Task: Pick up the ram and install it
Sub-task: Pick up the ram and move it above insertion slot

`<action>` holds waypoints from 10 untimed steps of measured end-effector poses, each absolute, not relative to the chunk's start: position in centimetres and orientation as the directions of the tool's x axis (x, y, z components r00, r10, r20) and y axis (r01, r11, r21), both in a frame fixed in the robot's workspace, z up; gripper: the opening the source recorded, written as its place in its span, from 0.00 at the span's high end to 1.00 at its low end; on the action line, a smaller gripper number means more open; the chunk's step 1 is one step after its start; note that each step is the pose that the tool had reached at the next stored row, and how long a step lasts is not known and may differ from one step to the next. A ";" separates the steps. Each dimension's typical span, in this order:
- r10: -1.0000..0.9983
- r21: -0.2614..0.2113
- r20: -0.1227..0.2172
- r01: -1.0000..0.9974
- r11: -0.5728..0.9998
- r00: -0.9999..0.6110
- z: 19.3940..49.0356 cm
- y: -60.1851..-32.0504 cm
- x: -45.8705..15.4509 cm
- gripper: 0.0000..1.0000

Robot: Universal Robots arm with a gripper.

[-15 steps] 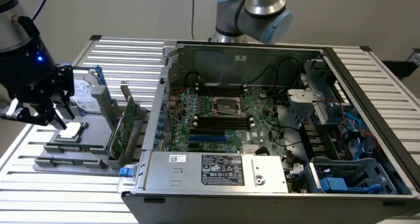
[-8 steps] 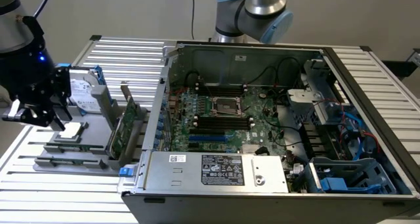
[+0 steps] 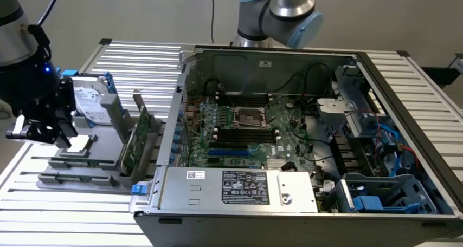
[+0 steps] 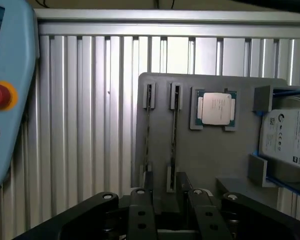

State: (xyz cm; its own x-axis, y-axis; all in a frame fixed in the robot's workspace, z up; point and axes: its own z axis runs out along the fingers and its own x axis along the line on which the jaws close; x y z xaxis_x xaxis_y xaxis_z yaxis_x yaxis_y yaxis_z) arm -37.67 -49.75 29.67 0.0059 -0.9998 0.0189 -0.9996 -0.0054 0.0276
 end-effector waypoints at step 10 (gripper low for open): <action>-1.000 0.043 0.018 -0.999 -0.007 0.008 27.9 -51.5 -39.4 0.67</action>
